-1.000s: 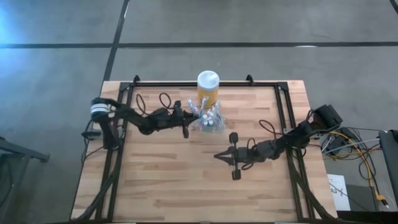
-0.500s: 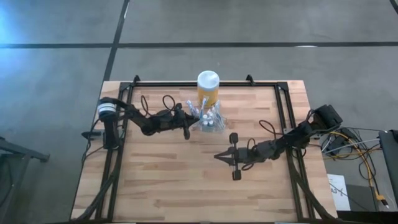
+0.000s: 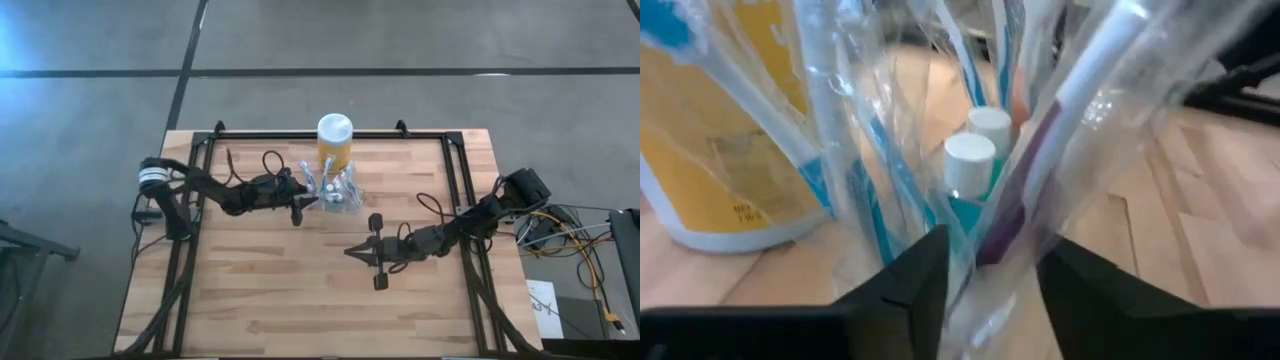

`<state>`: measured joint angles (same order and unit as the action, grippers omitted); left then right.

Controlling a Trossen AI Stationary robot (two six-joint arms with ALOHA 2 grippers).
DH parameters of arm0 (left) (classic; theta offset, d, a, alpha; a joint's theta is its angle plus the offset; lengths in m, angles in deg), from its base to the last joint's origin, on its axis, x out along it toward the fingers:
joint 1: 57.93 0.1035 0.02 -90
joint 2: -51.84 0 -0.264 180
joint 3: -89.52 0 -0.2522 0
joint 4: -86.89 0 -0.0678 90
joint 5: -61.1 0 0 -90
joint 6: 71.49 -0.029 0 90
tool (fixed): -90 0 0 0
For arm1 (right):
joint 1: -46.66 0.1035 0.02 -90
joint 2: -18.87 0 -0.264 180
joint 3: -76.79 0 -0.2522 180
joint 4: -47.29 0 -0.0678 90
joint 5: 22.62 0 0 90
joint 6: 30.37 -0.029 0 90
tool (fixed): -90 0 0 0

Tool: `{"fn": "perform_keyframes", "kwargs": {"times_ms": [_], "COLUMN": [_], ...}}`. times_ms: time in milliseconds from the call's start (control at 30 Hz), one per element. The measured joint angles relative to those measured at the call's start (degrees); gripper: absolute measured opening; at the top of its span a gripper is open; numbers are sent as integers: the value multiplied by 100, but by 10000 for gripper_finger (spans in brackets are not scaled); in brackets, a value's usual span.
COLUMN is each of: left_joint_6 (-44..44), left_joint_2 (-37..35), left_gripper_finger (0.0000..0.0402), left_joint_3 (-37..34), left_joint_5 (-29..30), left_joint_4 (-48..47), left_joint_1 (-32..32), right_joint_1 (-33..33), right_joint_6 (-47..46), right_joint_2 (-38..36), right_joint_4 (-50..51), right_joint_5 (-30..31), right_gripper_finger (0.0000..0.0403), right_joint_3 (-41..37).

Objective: Pick & Place toothbrushing station
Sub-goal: Put the violet toothbrush into the transparent organizer, then return to Home Position

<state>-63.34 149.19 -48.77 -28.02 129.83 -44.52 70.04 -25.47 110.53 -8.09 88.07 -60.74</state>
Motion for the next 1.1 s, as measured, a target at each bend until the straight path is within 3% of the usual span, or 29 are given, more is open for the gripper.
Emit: {"fn": "perform_keyframes", "kwargs": {"times_ms": [333,600,767,933,1100], "left_joint_6": [-232,-365,-756,-702,-743], "left_joint_2": [-1291,-2594,-3459,-4578,-5875], "left_gripper_finger": [238,254,253,214,92], "left_joint_3": [32,2,-267,-774,-1081], "left_joint_5": [-34,-71,-1120,-1197,-1199], "left_joint_4": [-1938,-3714,-4490,-4487,-4608], "left_joint_1": [9,3,-77,-234,-238], "right_joint_1": [0,0,0,-18,-290], "right_joint_6": [-2,-34,-331,-479,-740], "right_joint_2": [2,2,6,-139,-785], "right_joint_4": [17,22,45,-372,-820], "right_joint_5": [-20,-18,-18,-17,16], "right_gripper_finger": [13,13,13,13,10], "right_joint_3": [-2,-1,-6,-415,-1281]}}
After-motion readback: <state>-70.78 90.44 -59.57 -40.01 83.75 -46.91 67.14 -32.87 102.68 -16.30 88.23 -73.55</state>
